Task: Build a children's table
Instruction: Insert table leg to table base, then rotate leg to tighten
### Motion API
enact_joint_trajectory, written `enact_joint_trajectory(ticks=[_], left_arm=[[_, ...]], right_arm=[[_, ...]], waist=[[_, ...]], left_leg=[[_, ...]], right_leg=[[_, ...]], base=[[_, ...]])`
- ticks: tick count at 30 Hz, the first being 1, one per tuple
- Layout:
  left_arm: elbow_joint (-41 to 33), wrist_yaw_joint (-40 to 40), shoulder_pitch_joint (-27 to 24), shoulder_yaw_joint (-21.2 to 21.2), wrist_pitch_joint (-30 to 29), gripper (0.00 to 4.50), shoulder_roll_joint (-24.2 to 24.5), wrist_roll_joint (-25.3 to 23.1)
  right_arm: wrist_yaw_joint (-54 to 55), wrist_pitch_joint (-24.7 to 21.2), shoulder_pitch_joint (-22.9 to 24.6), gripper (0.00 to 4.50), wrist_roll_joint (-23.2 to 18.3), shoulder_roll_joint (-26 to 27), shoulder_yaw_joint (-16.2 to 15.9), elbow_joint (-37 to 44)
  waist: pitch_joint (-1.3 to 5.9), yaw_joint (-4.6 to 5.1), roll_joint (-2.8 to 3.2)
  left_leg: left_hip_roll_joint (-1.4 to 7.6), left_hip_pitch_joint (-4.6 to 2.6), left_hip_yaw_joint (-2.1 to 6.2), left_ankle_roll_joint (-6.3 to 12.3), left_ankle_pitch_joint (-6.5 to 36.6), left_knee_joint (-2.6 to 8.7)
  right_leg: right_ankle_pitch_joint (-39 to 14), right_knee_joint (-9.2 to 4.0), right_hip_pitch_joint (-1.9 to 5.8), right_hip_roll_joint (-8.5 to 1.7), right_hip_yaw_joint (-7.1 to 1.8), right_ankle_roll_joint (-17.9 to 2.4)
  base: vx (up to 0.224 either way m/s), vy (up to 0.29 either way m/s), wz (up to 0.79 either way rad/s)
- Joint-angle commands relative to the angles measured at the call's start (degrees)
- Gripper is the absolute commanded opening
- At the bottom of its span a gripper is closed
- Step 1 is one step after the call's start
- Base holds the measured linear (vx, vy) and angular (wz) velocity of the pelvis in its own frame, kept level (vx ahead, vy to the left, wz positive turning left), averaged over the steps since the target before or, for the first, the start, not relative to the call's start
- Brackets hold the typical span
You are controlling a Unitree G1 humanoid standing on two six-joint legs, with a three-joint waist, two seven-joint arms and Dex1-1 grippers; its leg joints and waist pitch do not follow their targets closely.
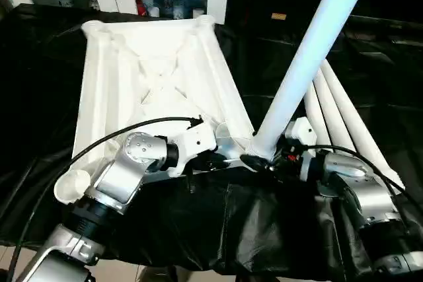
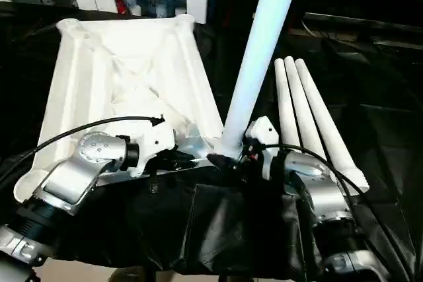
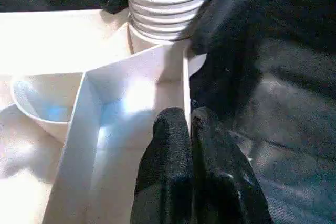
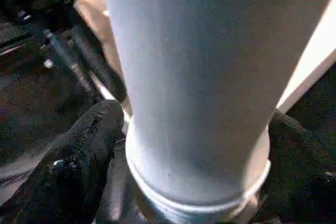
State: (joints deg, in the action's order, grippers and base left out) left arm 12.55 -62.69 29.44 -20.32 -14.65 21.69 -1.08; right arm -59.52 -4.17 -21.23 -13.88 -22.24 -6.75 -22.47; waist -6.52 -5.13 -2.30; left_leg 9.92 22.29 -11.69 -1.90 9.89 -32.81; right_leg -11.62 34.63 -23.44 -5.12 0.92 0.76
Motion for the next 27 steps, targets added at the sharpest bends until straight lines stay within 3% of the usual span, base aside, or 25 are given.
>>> enact_joint_trajectory(ticks=[1, 13, 15, 16, 21, 27], left_arm=[[-0.3, -1.9, 1.7, -0.3, 3.0, 0.00, -0.1, 1.7], [3.7, -4.0, 2.5, -0.2, 6.3, 0.00, 1.2, 1.4], [4.0, -3.9, 2.6, -0.2, 6.5, 0.00, 1.1, 1.3], [4.2, -3.9, 2.6, -0.2, 6.5, 0.00, 1.0, 1.2], [5.0, -1.4, 2.6, 0.4, 5.7, 0.00, -0.6, 1.2], [5.3, 4.5, 3.4, 1.2, 3.1, 0.00, -5.0, 0.9]], right_arm=[[-1.7, -0.4, 1.2, 3.69, 0.8, -0.9, -1.2, 0.4], [-2.5, 1.3, 1.1, 2.82, 1.7, -0.9, -2.3, -0.3], [-2.5, 1.5, 1.2, 2.78, 1.8, -0.8, -2.4, -0.4], [-2.5, 1.6, 1.2, 2.76, 1.9, -0.7, -2.5, -0.5], [3.6, 1.5, 0.9, 2.75, 3.9, 2.1, -2.3, -2.2], [16.1, 1.5, -1.1, 2.74, 7.0, 7.5, -1.1, -7.1]], waist=[[3.95, 0.21, 0.41], [4.01, 0.19, 0.34], [4.10, 0.22, -0.02], [4.11, 0.18, 0.14], [3.91, 0.41, -0.22], [3.51, 1.15, -0.12]], left_leg=[[3.16, -1.58, 1.11, 6.01, 6.1, 3.25], [3.20, -1.59, 1.16, 4.74, 8.3, 3.29], [3.21, -1.55, 1.12, 4.99, 7.7, 3.22], [3.19, -1.53, 1.14, 5.20, 7.4, 3.18], [3.18, -1.42, 1.08, 5.22, 7.9, 3.25], [3.25, -1.55, 1.36, 1.53, 13.0, 4.00]], right_leg=[[2.4, -2.67, 2.53, -2.66, -1.59, -17.8], [-0.4, -2.77, 2.44, -2.82, -1.64, -17.6], [0.0, -2.66, 2.52, -2.85, -1.64, -17.6], [0.3, -2.61, 2.50, -2.87, -1.65, -17.6], [-1.9, -2.85, 2.35, -2.90, -1.69, -17.2], [-12.2, -3.90, 1.88, -3.07, -1.83, -14.3]], base=[[0.000, 0.000, 0.00], [0.000, 0.000, 0.00], [0.000, 0.000, 0.00], [0.000, 0.000, 0.00], [0.000, 0.000, 0.00], [0.000, 0.000, 0.00]])
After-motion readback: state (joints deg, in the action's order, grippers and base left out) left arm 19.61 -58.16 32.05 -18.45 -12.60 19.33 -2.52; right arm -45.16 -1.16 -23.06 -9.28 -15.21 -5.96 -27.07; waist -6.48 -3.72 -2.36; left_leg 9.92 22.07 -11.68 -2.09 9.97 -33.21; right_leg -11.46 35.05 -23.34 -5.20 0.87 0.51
